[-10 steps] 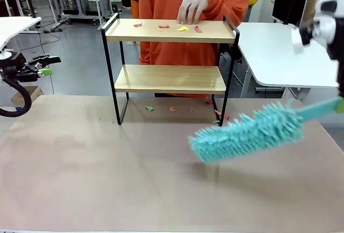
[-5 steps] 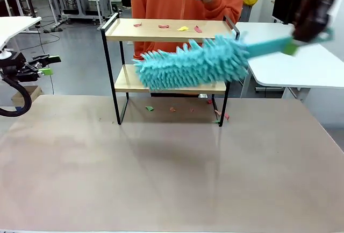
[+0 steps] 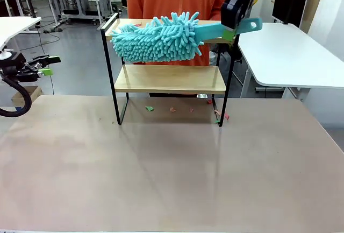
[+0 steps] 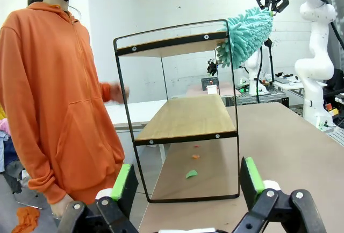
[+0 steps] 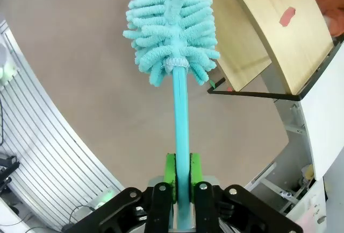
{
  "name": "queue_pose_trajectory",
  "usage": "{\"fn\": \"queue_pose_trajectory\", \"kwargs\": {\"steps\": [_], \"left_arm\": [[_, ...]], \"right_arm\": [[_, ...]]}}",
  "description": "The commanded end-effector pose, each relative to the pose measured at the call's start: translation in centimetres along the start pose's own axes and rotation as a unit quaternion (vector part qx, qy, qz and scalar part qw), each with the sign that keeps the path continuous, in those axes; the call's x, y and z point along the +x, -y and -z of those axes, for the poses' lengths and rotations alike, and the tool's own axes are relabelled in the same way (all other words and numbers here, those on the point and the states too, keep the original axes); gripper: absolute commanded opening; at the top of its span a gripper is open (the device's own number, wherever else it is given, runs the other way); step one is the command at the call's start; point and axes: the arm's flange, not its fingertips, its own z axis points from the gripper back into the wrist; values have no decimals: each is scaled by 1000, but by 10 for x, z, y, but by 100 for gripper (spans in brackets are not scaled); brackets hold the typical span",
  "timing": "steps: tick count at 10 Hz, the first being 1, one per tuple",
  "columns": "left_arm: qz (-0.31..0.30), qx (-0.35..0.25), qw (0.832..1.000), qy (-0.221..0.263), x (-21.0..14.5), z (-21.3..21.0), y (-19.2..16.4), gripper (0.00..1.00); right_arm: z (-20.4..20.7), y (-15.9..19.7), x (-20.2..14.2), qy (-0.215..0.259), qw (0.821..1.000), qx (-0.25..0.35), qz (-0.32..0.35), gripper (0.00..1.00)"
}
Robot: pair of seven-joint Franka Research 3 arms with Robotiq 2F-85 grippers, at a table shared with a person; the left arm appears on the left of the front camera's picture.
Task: Clean the shelf.
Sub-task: Clean the specific section of the Shelf indicated by the human with the Duster.
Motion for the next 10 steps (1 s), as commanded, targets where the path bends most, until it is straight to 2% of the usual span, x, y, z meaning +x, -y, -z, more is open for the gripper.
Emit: {"fn": "queue_pose_trajectory", "kwargs": {"steps": [1,4,5,6,7,10], "left_arm": [[7,0,1000,-1,2,1,1,100],[7,0,1000,-1,2,1,1,100],[7,0,1000,-1,2,1,1,100],[7,0,1000,-1,2,1,1,100],[7,0,1000,-1,2,1,1,100],[7,0,1000,-1,2,1,1,100]], "right_arm": [[0,6,-12,3,1000,-4,0,13],[-1,3,-3,-1,1000,0,3,13],[-23,-29,23,5,1000,-18,-10,13],[-40,-44,37,1,1000,-20,-13,13],[-52,-55,52,1,1000,-15,-12,13],[-79,-74,97,16,996,-65,51,13]]}}
